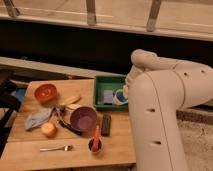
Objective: Stack cups into tray
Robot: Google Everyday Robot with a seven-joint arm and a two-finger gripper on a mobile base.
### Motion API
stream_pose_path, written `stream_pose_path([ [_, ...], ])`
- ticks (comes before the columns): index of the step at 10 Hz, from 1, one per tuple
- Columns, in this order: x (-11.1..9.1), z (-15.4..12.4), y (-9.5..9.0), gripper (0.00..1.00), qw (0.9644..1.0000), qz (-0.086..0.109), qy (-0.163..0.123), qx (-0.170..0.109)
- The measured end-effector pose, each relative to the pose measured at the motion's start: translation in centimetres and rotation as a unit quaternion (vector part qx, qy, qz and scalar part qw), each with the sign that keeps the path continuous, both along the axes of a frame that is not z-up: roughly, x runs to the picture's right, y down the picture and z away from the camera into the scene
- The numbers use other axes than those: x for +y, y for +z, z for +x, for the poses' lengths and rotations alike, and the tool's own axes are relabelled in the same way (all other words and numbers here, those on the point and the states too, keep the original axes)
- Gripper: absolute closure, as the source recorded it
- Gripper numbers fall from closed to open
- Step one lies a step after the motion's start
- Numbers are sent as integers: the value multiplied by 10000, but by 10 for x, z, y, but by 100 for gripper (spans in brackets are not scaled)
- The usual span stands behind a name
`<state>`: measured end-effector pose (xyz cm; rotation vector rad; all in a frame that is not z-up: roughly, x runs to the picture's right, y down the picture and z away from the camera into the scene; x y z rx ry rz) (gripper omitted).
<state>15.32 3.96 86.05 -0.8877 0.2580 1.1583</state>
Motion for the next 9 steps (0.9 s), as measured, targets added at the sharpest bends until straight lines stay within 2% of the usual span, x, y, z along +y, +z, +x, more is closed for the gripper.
stream_pose_path([
  [2, -8, 5, -3, 30, 9999, 104, 65, 26],
  [6, -41, 11, -23, 30, 9975, 625, 335, -61],
  [8, -63, 24, -36, 30, 9931, 982, 633, -38],
  [9, -73, 35, -42, 30, 9881, 1205, 951, -42],
])
